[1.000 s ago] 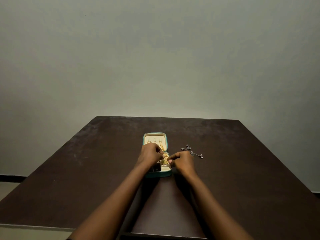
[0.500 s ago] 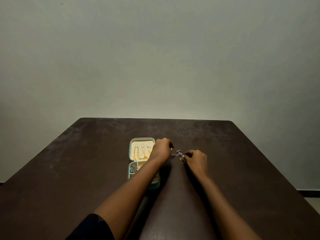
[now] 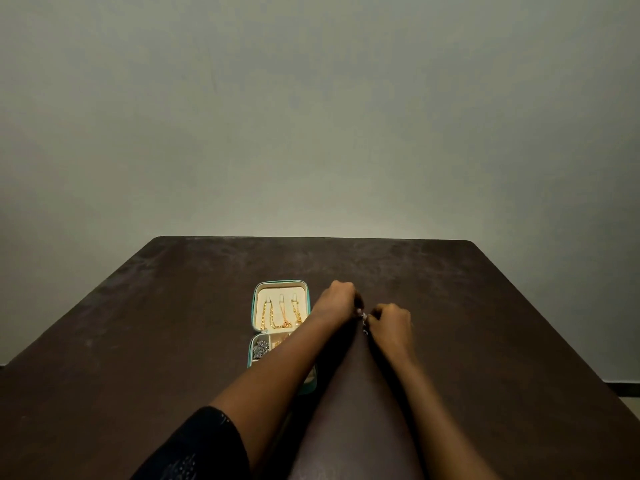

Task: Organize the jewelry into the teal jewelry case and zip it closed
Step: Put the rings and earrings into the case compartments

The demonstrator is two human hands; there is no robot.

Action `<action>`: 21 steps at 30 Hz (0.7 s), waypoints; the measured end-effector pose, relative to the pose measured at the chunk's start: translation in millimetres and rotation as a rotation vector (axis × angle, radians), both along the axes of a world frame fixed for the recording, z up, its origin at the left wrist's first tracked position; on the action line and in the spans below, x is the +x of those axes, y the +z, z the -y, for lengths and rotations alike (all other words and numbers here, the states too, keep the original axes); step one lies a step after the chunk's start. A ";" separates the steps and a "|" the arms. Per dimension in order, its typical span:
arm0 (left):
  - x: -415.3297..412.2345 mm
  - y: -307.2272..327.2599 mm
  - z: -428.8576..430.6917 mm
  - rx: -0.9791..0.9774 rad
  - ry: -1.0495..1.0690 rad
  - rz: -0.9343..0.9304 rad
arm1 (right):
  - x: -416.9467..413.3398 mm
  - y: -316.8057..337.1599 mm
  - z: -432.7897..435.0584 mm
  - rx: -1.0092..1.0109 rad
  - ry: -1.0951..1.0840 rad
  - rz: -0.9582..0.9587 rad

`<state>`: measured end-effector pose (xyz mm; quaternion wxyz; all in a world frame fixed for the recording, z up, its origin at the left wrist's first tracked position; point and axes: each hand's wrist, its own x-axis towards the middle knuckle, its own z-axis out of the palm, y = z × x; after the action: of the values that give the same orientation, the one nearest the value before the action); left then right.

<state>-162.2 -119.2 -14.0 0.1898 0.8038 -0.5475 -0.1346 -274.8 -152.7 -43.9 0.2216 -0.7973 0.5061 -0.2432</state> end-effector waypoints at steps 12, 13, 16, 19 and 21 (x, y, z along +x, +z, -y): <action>-14.6 1.2 9.3 0.081 -0.047 0.231 | -23.2 5.4 19.9 0.370 -0.044 0.829; -14.5 0.5 9.8 0.070 -0.042 0.220 | -24.6 6.7 19.6 0.374 -0.032 0.865; -10.8 -1.4 8.0 -0.023 0.020 0.104 | -25.8 7.7 19.7 0.382 -0.017 0.910; -2.3 0.4 4.0 -0.210 0.106 -0.176 | -23.7 8.5 18.6 0.394 0.001 0.928; -0.5 5.5 -2.9 -0.288 0.133 -0.311 | -21.9 10.6 16.2 0.417 0.023 0.952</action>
<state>-162.7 -116.2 -8.5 0.3933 0.7724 -0.4709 -0.1643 -296.7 -168.9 -33.3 0.5840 -0.5427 0.3779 -0.4707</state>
